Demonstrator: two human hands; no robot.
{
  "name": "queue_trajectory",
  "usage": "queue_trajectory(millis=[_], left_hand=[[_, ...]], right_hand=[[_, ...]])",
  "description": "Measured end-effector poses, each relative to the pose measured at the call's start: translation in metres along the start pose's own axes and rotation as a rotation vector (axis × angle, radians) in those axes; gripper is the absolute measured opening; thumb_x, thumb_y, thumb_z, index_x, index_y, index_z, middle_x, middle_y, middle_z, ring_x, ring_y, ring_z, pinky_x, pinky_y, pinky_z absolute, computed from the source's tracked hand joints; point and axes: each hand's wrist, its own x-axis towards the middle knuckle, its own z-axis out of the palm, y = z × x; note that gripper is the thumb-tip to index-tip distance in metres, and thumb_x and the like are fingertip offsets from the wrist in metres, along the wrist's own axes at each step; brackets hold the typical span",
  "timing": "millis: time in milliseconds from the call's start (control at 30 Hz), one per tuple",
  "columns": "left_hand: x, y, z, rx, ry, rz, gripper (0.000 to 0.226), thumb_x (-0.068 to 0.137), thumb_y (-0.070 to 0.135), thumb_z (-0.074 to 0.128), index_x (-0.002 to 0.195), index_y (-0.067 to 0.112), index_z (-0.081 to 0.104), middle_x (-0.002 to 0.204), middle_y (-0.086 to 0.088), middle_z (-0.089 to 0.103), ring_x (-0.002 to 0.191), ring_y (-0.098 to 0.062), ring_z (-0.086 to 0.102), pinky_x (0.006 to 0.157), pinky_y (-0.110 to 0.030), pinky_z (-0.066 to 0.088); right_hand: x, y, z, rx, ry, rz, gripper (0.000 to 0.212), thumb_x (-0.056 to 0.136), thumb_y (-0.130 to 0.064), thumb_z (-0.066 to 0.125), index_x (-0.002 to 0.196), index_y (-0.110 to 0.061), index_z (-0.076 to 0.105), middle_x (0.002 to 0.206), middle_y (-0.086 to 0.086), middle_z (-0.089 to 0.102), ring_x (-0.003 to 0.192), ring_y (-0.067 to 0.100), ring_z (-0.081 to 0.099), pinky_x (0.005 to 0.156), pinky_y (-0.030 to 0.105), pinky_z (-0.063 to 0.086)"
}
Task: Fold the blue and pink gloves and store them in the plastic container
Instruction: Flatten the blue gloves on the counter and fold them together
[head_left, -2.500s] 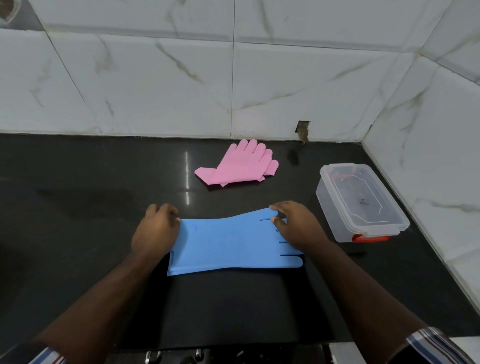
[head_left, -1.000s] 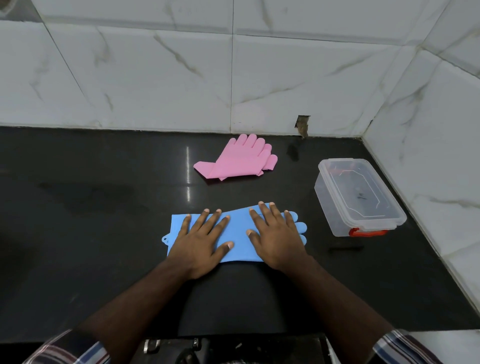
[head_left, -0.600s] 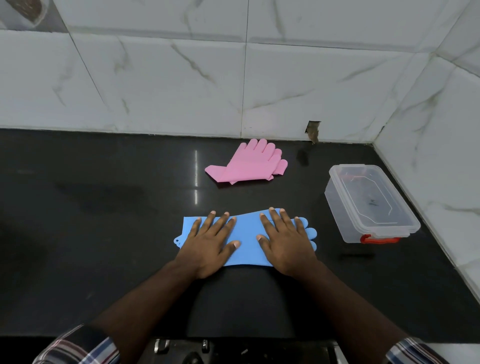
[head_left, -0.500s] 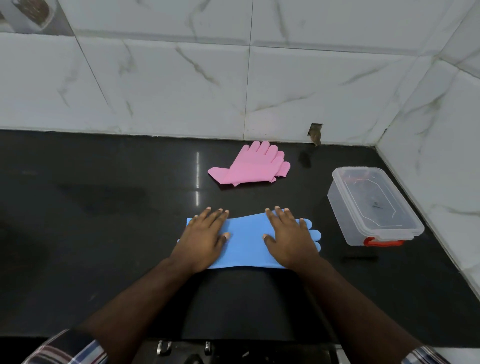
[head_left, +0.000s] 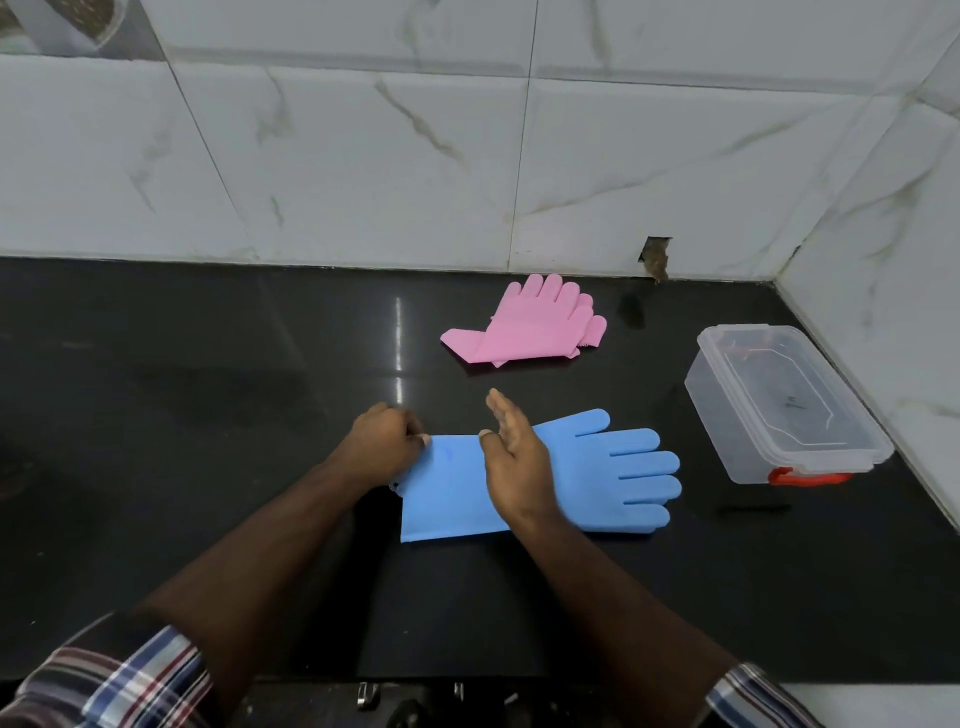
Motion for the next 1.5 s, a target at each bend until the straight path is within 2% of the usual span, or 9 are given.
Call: queue_trajectory(millis=[133,300,400,567,700,833,967,1267,1500], left_hand=[[0.003,-0.001,-0.006,-0.059,-0.043,0.020,0.016,0.095,0.025,0.062,0.100,0.011,0.069,0.096,0.000,0.067,0.088,-0.016,0.059,0.076,-0.026,0.043],[0.004,-0.011,-0.009,-0.103,-0.028,0.052,0.017,0.090,0.024,0.071,0.105,0.018,0.066,0.095,0.006,0.065,0.091,-0.013,0.061,0.071,-0.021,0.042],[0.003,-0.018,-0.006,-0.156,0.006,0.082,0.008,0.090,0.019,0.069,0.097,0.019,0.069,0.090,0.010,0.068,0.086,-0.009,0.063,0.063,-0.013,0.039],[-0.001,-0.026,-0.002,-0.179,0.018,0.089,0.003,0.089,0.021,0.068,0.086,0.023,0.068,0.085,0.009,0.070,0.081,-0.007,0.065,0.064,-0.018,0.043],[-0.001,-0.026,-0.004,-0.212,0.025,0.056,0.006,0.090,0.020,0.068,0.084,0.021,0.069,0.085,0.010,0.071,0.082,-0.003,0.064,0.065,-0.016,0.045],[0.001,-0.025,-0.009,-0.235,0.023,0.023,0.008,0.090,0.021,0.065,0.084,0.019,0.071,0.081,0.012,0.071,0.081,-0.006,0.066,0.067,-0.019,0.047],[0.001,-0.025,-0.011,-0.239,0.022,0.002,0.010,0.088,0.020,0.062,0.083,0.018,0.071,0.075,0.012,0.070,0.081,-0.009,0.068,0.068,-0.021,0.048],[0.001,-0.025,-0.011,-0.278,0.041,-0.047,0.010,0.087,0.023,0.057,0.082,0.018,0.065,0.074,0.004,0.073,0.077,-0.011,0.068,0.064,-0.025,0.049],[-0.001,-0.025,-0.006,-0.279,0.064,-0.053,0.010,0.089,0.023,0.057,0.085,0.018,0.064,0.074,0.003,0.072,0.073,-0.009,0.068,0.061,-0.023,0.046]], right_hand=[[-0.001,0.010,0.002,-0.026,0.035,-0.003,0.051,0.095,-0.010,0.048,0.144,-0.023,0.046,0.143,-0.011,0.051,0.134,0.003,0.044,0.116,0.036,0.034],[0.001,0.004,0.004,-0.109,0.035,-0.013,0.048,0.094,-0.008,0.049,0.140,-0.023,0.051,0.139,-0.010,0.055,0.130,0.003,0.048,0.113,0.032,0.037],[-0.005,-0.006,-0.005,-0.359,-0.022,-0.140,0.040,0.091,-0.010,0.057,0.129,-0.022,0.062,0.127,-0.009,0.064,0.120,0.006,0.056,0.106,0.022,0.041],[-0.032,-0.009,-0.046,-0.870,-0.314,-0.241,0.041,0.080,-0.055,0.067,0.115,-0.034,0.068,0.115,-0.011,0.063,0.111,0.013,0.052,0.096,0.036,0.042],[-0.040,0.000,-0.084,-1.085,-0.343,-0.208,0.046,0.079,-0.054,0.072,0.122,-0.038,0.064,0.116,-0.011,0.054,0.108,0.013,0.047,0.090,0.034,0.040],[-0.043,0.010,-0.088,-1.022,-0.236,-0.330,0.020,0.084,-0.030,0.073,0.104,-0.030,0.075,0.099,-0.008,0.063,0.090,0.017,0.057,0.077,0.038,0.049],[-0.046,0.014,-0.082,-0.924,-0.102,-0.453,0.015,0.082,-0.018,0.075,0.097,-0.022,0.075,0.088,-0.006,0.064,0.077,0.016,0.056,0.066,0.037,0.049],[-0.050,0.016,-0.081,-0.981,-0.172,-0.400,0.022,0.085,-0.029,0.073,0.106,-0.026,0.074,0.101,-0.006,0.066,0.092,0.016,0.057,0.077,0.035,0.048],[-0.050,0.026,-0.116,-1.089,-0.042,-0.319,0.030,0.074,-0.019,0.081,0.102,-0.024,0.075,0.105,-0.002,0.069,0.101,0.027,0.062,0.080,0.047,0.049]])
